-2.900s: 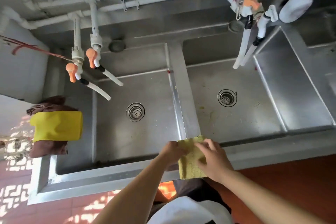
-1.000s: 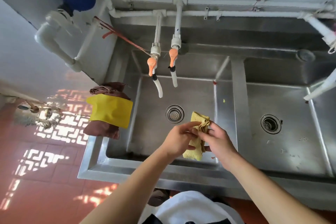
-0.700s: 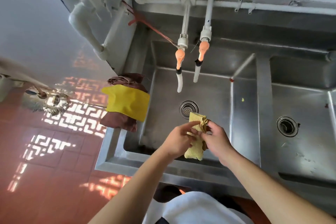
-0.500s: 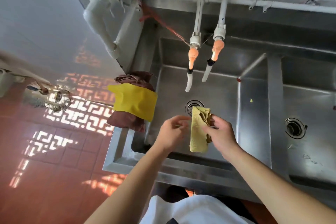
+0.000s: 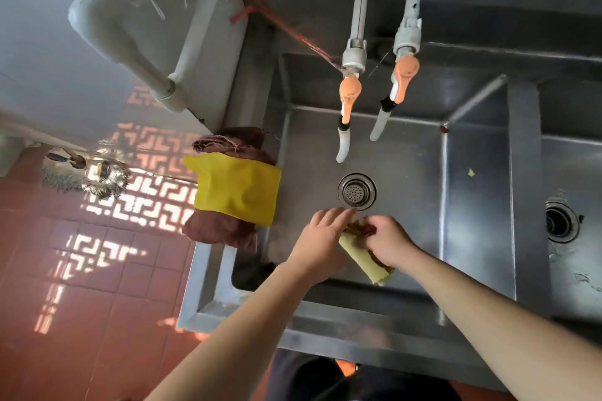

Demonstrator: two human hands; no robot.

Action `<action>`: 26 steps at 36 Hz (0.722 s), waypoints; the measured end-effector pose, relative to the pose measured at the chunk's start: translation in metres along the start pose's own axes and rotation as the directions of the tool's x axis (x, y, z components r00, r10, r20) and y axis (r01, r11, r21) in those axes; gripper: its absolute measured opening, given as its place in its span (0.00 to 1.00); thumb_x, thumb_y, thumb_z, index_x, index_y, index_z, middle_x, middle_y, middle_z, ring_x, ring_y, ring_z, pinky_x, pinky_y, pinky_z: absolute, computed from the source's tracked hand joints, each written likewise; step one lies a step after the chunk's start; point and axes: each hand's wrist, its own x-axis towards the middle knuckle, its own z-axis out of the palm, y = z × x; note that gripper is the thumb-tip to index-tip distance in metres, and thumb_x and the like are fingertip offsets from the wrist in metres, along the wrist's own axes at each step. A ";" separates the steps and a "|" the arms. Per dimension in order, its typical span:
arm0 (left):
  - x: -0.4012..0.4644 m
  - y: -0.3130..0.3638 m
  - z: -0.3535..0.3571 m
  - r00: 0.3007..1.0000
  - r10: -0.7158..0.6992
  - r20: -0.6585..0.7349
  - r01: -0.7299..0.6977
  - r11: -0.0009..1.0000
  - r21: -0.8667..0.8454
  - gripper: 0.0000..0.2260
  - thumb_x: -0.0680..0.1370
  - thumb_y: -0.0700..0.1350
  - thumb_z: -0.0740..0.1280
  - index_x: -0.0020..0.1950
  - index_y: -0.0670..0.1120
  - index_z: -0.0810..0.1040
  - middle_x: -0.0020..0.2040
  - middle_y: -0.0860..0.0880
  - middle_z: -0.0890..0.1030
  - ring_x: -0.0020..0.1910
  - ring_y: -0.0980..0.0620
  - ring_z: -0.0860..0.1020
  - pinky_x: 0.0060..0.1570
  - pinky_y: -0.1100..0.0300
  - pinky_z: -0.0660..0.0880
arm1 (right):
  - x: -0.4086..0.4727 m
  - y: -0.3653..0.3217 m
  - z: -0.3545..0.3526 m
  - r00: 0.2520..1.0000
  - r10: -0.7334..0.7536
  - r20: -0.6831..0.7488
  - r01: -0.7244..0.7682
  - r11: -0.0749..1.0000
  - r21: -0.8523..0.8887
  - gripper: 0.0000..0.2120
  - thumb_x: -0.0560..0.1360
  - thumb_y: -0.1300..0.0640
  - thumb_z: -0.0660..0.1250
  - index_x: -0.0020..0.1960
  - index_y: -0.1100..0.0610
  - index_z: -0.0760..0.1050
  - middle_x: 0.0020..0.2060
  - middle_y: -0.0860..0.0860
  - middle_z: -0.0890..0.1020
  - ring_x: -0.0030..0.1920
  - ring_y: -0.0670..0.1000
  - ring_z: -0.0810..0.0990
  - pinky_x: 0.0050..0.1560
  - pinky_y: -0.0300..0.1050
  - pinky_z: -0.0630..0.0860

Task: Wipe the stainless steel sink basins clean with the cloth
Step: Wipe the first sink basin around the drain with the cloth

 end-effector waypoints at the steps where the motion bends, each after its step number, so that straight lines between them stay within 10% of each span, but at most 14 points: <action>1: 0.009 0.002 0.006 0.999 0.009 0.045 -0.011 0.998 0.057 0.39 0.71 0.40 0.69 0.79 0.53 0.58 0.75 0.51 0.67 0.72 0.46 0.63 0.70 0.53 0.62 | 0.006 0.003 -0.002 1.000 -0.007 0.023 0.008 1.000 -0.016 0.10 0.69 0.63 0.70 0.46 0.50 0.81 0.44 0.48 0.85 0.48 0.53 0.83 0.53 0.51 0.80; 9: 0.072 -0.013 0.030 0.982 -0.175 0.075 0.184 0.975 -0.127 0.12 0.73 0.42 0.71 0.57 0.49 0.82 0.53 0.46 0.81 0.52 0.44 0.79 0.48 0.60 0.73 | 0.050 0.040 -0.023 0.980 -0.043 0.195 0.068 0.990 -0.123 0.11 0.61 0.55 0.76 0.43 0.47 0.83 0.38 0.44 0.84 0.43 0.50 0.81 0.45 0.45 0.77; 20: 0.107 -0.048 0.064 0.977 -0.181 0.112 0.178 0.983 0.035 0.16 0.75 0.46 0.67 0.62 0.55 0.80 0.53 0.46 0.80 0.55 0.44 0.74 0.54 0.54 0.72 | 0.109 0.052 -0.005 0.971 -0.224 0.088 0.240 0.922 -0.304 0.03 0.70 0.58 0.71 0.41 0.57 0.80 0.39 0.53 0.77 0.42 0.58 0.76 0.43 0.50 0.74; 26: 0.141 -0.071 0.064 0.924 -0.355 0.145 0.367 0.928 -0.068 0.12 0.72 0.40 0.62 0.47 0.54 0.81 0.36 0.51 0.80 0.35 0.46 0.80 0.32 0.61 0.75 | 0.137 0.050 -0.011 0.987 -0.159 -0.023 0.150 0.965 -0.217 0.13 0.68 0.54 0.73 0.52 0.47 0.81 0.49 0.47 0.80 0.51 0.56 0.80 0.51 0.48 0.76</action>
